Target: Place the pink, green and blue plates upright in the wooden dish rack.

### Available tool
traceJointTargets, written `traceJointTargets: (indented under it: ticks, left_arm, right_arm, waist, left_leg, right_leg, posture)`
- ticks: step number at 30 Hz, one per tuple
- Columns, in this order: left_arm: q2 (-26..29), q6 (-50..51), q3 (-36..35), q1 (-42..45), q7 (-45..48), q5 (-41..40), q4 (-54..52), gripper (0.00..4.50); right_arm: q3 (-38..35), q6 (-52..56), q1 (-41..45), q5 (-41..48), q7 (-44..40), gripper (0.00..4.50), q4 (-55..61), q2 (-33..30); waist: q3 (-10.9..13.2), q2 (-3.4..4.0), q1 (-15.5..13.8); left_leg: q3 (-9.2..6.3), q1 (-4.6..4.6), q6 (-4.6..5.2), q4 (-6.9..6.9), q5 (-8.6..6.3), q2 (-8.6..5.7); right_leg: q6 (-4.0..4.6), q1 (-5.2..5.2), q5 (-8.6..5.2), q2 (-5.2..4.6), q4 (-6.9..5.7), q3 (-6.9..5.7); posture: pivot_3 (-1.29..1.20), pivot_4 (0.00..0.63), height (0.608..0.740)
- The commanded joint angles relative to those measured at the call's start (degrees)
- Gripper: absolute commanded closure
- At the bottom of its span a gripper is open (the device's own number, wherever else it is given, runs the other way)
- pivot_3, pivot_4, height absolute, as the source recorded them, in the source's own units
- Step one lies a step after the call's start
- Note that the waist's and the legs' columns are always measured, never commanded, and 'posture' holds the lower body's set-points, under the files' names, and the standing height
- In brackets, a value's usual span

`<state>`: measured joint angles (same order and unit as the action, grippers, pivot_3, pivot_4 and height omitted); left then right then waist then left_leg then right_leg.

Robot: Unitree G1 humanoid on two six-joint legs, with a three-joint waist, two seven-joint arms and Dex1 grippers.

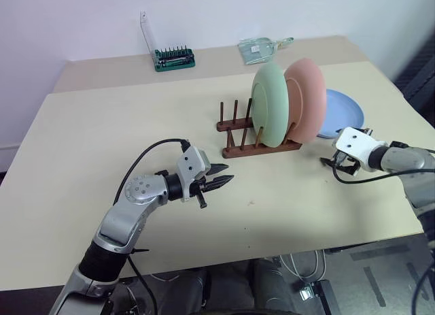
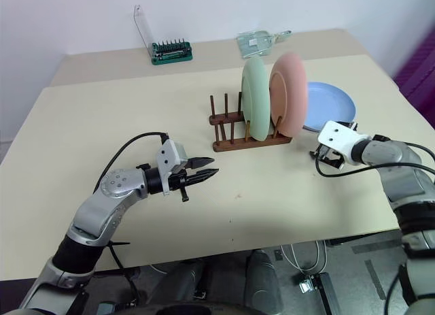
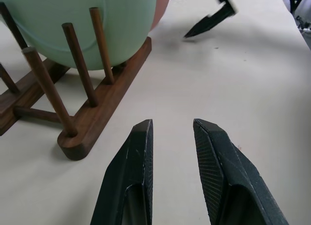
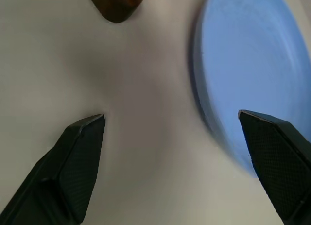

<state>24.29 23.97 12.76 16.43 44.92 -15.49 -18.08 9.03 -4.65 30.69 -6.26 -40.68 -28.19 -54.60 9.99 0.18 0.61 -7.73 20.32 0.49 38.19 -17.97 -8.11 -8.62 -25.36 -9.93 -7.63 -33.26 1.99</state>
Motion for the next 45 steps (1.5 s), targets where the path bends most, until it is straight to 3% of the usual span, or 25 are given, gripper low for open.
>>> traceJointTargets:
  ticks: [1, 8, 13, 18, 22, 26, 28, 30, 36, 40, 45]
  left_arm:
    - [-0.2, -0.4, 0.4, 0.1, -0.4, 0.0, -2.5, 3.21]
    - [0.0, 0.3, 0.7, -0.7, -1.4, 0.0, -4.0, 3.21]
    - [0.4, 0.5, 0.6, -1.4, -1.8, -0.1, -4.7, 3.21]
    - [0.6, 0.8, 0.8, -2.1, -1.8, -0.3, -5.2, 3.21]
    - [0.8, 0.6, 0.9, -1.9, -1.2, -0.5, -4.8, 3.21]
    - [0.5, 0.4, 1.0, -1.3, -1.0, -0.4, -4.0, 3.21]
    - [0.5, 0.3, 0.9, -1.2, -0.8, -0.6, -3.8, 3.21]
    - [0.4, 0.4, 0.8, -1.2, -0.7, -0.7, -3.6, 3.21]
    - [2.3, 0.0, 0.8, -3.1, 0.9, -0.7, -4.1, 3.21]
    - [3.4, 0.6, -2.0, -4.8, 0.5, -1.8, -4.4, 3.21]
    - [4.9, 0.9, -4.9, -6.0, -0.2, -2.2, -4.1, 3.21]
  right_arm:
    - [2.7, -6.4, 6.9, -6.9, 6.0, 0.86, -12.5, 3.7]
    - [4.4, -12.9, 12.5, -12.2, 11.6, 4.45, -24.5, 5.5]
    - [2.0, -12.8, 11.2, -14.2, 17.8, 4.45, -19.0, 1.6]
    - [-14.2, -2.7, 6.8, -4.0, 20.0, 4.45, -1.5, -2.8]
    - [-25.6, 10.7, 6.5, 14.0, 12.2, 4.45, 17.7, 0.2]
    - [-30.7, 33.7, 8.7, 42.9, 5.7, 4.45, 38.3, 4.1]
    - [-30.9, 42.0, 11.2, 58.4, 6.7, 4.45, 45.7, 6.9]
    - [-30.5, 46.9, 13.9, 68.4, 9.6, 4.45, 49.5, 9.5]
    - [-24.5, 51.9, 21.5, 90.1, 24.9, 4.45, 51.8, 20.4]
    - [-19.0, 52.8, 22.3, 94.0, 35.3, 4.45, 49.7, 27.3]
    - [-14.6, 56.4, 18.4, 89.4, 36.9, 4.45, 46.1, 27.0]
  waist:
    - [0.0, -0.03, 0.0]
    - [0.0, -0.04, -0.2]
    - [0.0, 0.0, -0.1]
    - [0.0, 0.17, -0.2]
    - [0.0, 0.16, 0.2]
    - [0.0, 0.17, 0.1]
    - [0.0, 0.15, 0.0]
    - [0.1, 0.14, -0.2]
    - [0.0, 0.12, -1.2]
    - [0.0, 0.12, -1.2]
    - [0.0, 0.1, -1.3]
  left_leg:
    - [0.0, 0.01, 0.0, 0.0, 0.0, 0.0]
    - [-0.08, 0.02, -0.01, -0.01, 0.0, -0.05]
    - [-0.09, 0.04, -0.01, -0.02, 0.0, -0.05]
    - [-0.08, 0.08, -0.01, -0.06, 0.0, -0.05]
    - [-0.06, 0.02, -0.01, -0.08, 0.0, 0.0]
    - [-0.06, 0.01, 0.03, -0.08, -0.02, 0.06]
    - [-0.08, 0.02, 0.11, -0.07, -0.07, 0.06]
    - [-0.1, 0.05, 0.13, -0.07, -0.08, 0.06]
    - [-0.11, 0.07, 0.11, -0.06, -0.07, 0.03]
    - [-0.11, 0.07, 0.07, -0.06, -0.04, 0.04]
    - [-0.12, 0.12, 0.07, -0.05, -0.04, 0.0]
  right_leg:
    - [0.01, 0.0, 0.01, 0.0, 0.01, 0.0]
    - [0.02, 0.01, 0.01, 0.0, 0.0, 0.0]
    - [0.02, -0.04, 0.01, 0.0, -0.01, 0.0]
    - [0.02, -0.08, 0.01, 0.0, -0.01, 0.02]
    - [0.02, -0.04, 0.01, 0.05, 0.01, 0.02]
    - [0.03, -0.02, 0.01, 0.07, 0.0, 0.04]
    - [0.03, -0.03, 0.01, 0.06, 0.0, 0.03]
    - [0.03, -0.03, 0.01, 0.04, 0.02, 0.03]
    - [0.03, -0.06, 0.02, 0.02, 0.05, 0.01]
    - [0.05, -0.1, 0.02, 0.03, 0.0, 0.01]
    - [0.05, -0.11, 0.02, 0.02, 0.02, 0.0]
  posture:
    - [0.0, 0.15, 0.74]
    - [0.0, 0.15, 0.74]
    - [0.0, 0.15, 0.74]
    - [0.0, 0.15, 0.74]
    - [0.0, 0.15, 0.74]
    - [0.0, 0.15, 0.74]
    - [0.0, 0.15, 0.74]
    - [0.0, 0.15, 0.74]
    - [0.0, 0.15, 0.74]
    - [0.0, 0.15, 0.74]
    - [0.0, 0.15, 0.74]
